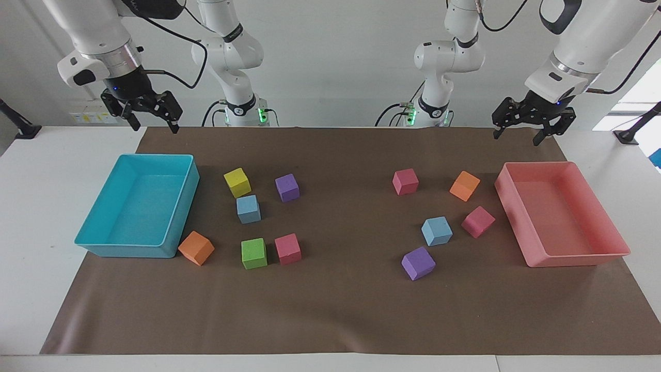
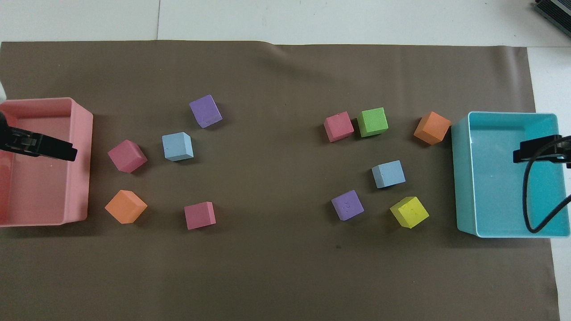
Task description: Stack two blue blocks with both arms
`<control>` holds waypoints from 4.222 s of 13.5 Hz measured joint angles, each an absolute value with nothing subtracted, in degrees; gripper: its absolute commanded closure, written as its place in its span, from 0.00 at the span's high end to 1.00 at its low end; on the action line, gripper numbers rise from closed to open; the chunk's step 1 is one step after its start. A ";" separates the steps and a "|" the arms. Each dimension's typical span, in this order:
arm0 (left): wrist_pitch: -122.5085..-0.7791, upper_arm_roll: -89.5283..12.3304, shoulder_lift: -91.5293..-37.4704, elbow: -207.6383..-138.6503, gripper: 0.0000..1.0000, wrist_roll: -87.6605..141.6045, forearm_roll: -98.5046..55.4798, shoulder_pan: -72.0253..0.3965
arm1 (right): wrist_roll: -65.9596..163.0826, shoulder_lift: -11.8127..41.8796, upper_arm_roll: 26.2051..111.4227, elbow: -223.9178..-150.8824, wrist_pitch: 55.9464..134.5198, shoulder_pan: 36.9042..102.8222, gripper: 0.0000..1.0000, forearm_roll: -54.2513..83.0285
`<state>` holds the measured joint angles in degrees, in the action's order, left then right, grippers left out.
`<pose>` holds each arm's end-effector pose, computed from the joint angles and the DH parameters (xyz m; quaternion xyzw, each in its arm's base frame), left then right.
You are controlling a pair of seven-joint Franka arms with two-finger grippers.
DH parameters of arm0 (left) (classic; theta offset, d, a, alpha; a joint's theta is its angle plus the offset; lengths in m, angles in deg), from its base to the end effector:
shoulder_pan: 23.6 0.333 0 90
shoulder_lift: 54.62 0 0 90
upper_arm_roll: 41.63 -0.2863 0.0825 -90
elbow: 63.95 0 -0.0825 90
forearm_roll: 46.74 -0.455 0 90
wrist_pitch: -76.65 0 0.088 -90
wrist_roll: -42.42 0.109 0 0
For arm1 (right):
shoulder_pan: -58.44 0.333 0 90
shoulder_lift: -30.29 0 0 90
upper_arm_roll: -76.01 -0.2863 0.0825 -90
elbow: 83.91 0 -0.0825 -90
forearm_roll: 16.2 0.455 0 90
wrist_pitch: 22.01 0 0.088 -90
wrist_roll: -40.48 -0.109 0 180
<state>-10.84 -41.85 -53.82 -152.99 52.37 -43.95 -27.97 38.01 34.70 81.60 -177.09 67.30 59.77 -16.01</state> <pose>0.6153 -0.0501 0.6069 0.9920 -0.1236 -0.0053 0.0247 0.6007 -0.0463 0.6087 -0.9983 0.0585 -0.0046 0.0053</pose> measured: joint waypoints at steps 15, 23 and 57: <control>-10.84 -41.85 -53.82 -152.99 1.00 52.37 -43.95 -27.97 | 38.01 34.70 81.59 -177.18 67.29 59.77 1.00 -16.01; -10.84 -41.85 -53.82 -152.99 1.00 52.37 -43.95 -27.97 | 38.01 35.28 81.34 -178.29 66.95 59.77 1.00 -16.01; -10.84 -41.85 -53.82 -152.99 1.00 52.37 -43.95 -27.97 | 38.01 35.43 80.62 -188.14 77.52 63.65 1.00 -14.24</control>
